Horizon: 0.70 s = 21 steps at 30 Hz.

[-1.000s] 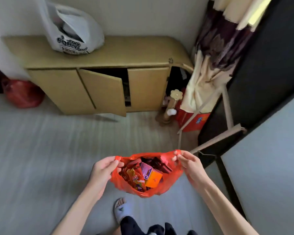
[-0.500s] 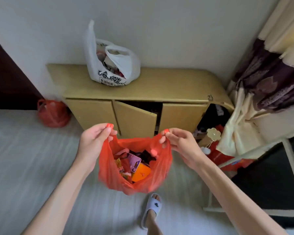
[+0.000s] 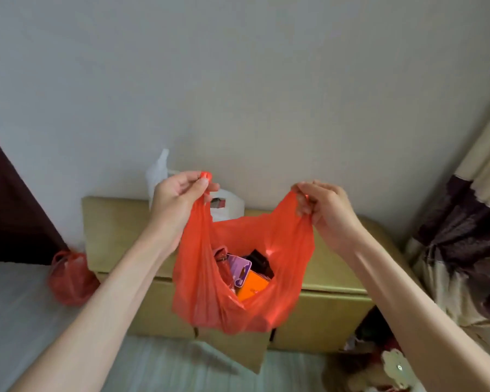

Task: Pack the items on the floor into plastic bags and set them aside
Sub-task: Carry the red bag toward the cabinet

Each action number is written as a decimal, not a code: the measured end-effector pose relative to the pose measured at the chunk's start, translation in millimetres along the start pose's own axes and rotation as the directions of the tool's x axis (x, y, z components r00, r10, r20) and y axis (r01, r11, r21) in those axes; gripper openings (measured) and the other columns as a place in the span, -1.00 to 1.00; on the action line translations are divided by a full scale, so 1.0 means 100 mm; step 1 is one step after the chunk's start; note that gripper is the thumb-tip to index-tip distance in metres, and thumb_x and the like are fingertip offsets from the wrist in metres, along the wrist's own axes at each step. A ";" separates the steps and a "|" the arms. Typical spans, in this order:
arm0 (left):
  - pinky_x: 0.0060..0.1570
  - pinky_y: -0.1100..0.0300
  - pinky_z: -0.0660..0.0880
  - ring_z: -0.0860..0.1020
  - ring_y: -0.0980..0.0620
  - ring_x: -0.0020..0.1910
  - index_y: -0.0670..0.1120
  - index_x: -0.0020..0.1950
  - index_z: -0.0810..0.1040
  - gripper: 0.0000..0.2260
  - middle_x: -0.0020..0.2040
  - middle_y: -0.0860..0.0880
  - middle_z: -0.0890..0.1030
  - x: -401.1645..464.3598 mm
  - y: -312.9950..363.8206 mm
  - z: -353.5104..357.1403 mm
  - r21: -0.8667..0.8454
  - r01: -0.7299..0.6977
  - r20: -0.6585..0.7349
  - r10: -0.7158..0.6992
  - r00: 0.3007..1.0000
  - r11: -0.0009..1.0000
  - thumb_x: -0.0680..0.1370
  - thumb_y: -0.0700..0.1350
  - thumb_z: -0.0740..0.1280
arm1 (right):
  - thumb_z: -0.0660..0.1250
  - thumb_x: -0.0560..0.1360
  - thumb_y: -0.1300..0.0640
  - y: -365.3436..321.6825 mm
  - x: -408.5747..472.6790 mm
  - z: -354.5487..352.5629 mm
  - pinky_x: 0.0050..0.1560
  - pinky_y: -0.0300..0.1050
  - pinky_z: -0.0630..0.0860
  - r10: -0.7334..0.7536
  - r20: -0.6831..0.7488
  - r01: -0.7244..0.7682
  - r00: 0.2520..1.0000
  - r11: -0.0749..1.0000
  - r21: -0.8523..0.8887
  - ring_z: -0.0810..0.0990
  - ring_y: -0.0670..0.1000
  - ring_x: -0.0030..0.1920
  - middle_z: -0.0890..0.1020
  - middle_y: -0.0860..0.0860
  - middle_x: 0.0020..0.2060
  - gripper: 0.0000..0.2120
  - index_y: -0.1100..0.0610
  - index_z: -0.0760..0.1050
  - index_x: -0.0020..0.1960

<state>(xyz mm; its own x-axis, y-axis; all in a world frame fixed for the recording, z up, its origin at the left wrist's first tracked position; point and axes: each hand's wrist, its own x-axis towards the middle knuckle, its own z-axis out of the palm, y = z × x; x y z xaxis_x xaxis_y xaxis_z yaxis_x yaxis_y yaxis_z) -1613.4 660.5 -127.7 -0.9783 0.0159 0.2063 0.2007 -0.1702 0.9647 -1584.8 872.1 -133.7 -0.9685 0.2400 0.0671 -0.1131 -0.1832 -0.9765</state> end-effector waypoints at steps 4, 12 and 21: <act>-0.38 0.35 0.51 0.53 0.22 -0.39 -0.13 -0.05 0.53 -0.85 -0.29 0.06 0.62 0.79 -0.22 0.28 0.027 0.016 0.075 -0.018 0.997 1.000 0.56 -0.31 0.20 | 0.17 0.51 0.34 0.00 0.77 0.01 -0.47 -0.24 0.25 -0.023 -0.070 0.026 0.997 0.999 0.047 0.27 -0.12 -0.55 0.41 -0.06 -0.56 -0.81 0.25 0.47 -0.25; -0.37 0.41 0.47 0.54 0.27 -0.45 -0.18 -0.01 0.51 -0.86 -0.31 0.06 0.62 2.44 -0.93 0.66 -0.010 0.123 0.223 -0.117 0.968 0.992 0.56 -0.34 0.19 | 0.15 0.52 0.35 0.21 2.29 -0.15 -0.51 -0.25 0.23 -0.039 -0.306 0.019 0.951 0.997 -0.070 0.28 -0.13 -0.60 0.37 0.01 -0.52 -0.76 0.24 0.45 -0.29; -0.26 0.26 0.49 0.54 0.12 -0.33 -0.13 -0.07 0.53 -0.84 -0.20 -0.03 0.61 3.58 -1.46 1.09 0.064 0.213 0.316 -0.223 0.922 0.975 0.56 -0.32 0.19 | 0.12 0.55 0.32 0.45 3.36 -0.50 -0.39 -0.22 0.31 -0.010 -0.428 -0.094 0.904 0.971 -0.220 0.33 -0.07 -0.46 0.40 0.04 -0.43 -0.75 0.20 0.49 -0.23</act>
<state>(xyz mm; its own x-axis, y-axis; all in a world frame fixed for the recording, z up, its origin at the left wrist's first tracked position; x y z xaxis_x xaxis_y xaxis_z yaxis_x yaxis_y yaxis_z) -1987.8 798.7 -177.0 -0.9309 0.3642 0.0270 -0.0099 -0.0992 0.9950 -1904.6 992.4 -165.8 -0.7788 0.6271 -0.0175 0.0300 0.0094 -0.9995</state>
